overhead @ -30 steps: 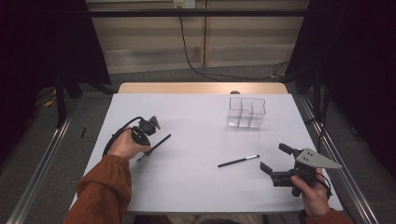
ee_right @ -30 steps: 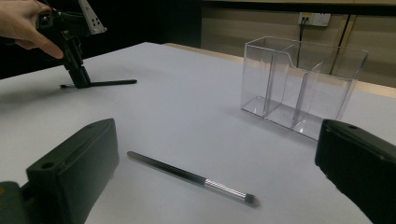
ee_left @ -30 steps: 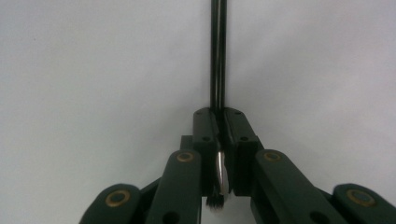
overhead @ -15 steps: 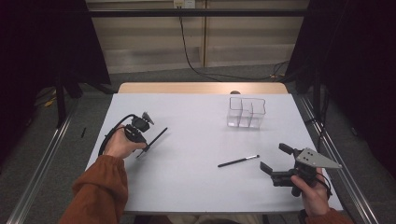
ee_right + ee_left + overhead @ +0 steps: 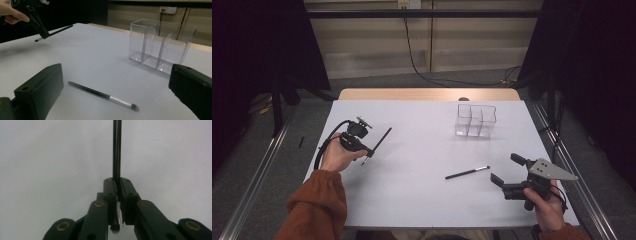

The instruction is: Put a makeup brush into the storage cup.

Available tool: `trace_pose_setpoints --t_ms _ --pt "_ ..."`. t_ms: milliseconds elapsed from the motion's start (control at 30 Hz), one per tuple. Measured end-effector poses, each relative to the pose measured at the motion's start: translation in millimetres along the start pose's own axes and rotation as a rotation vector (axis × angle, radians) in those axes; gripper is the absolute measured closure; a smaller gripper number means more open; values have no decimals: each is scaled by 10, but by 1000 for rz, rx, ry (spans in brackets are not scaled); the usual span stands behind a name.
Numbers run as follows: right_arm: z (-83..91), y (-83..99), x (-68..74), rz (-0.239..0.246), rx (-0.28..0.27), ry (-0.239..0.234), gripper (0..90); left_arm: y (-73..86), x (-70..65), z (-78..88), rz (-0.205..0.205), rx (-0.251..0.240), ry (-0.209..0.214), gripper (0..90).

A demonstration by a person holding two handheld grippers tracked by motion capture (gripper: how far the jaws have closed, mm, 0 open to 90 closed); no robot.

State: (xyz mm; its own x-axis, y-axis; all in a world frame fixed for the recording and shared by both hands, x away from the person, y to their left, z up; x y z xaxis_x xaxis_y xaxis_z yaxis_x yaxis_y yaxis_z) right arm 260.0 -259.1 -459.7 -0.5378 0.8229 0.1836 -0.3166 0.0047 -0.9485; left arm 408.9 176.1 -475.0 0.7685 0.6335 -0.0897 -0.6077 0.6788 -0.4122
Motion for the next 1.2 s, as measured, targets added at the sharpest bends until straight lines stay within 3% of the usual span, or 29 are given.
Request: trace_pose_setpoints --t_ms 67,200,267,367,500,733,833,1100,1200 --pt "1 -1 2 1 -1 0 0 9 -8 8 -7 -34 18 844" --pt "0 0 -1 -1 0 1 0 15 -7 52 9 -106 17 845" --pt "-1 0 -1 -1 0 1 0 11 -17 81 -2 -145 -6 844" --pt "-3 1 -3 -1 1 2 0 -7 -59 109 -6 -205 -8 844" --pt "-1 -2 4 0 -2 -1 0 -29 -71 150 -8 -257 -34 844" --pt "0 -6 1 3 -8 0 0 -37 -49 199 8 -366 -57 844" --pt "-1 -6 -3 1 -9 3 0 -31 -47 221 32 -427 -50 844" --pt "-2 -7 -1 2 -10 4 0 -29 -57 311 15 -516 -57 844" --pt "-2 -12 3 -4 -20 0 0 -34 -99 342 3 -550 -28 844"
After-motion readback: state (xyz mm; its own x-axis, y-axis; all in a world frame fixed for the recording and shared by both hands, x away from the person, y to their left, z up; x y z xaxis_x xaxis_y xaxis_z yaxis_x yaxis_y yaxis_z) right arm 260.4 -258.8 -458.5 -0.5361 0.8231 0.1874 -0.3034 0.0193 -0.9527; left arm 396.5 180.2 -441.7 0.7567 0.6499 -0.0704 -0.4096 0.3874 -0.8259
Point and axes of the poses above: each handheld gripper's, and its own axes: z roughly backward along the jaws, y roughly out of its underside, x roughly to its left, the point moved 6 cm from there along -z, roughly forward along the jaws, and after that the axes turned 7 degrees about -z, right-handed, at the moved point
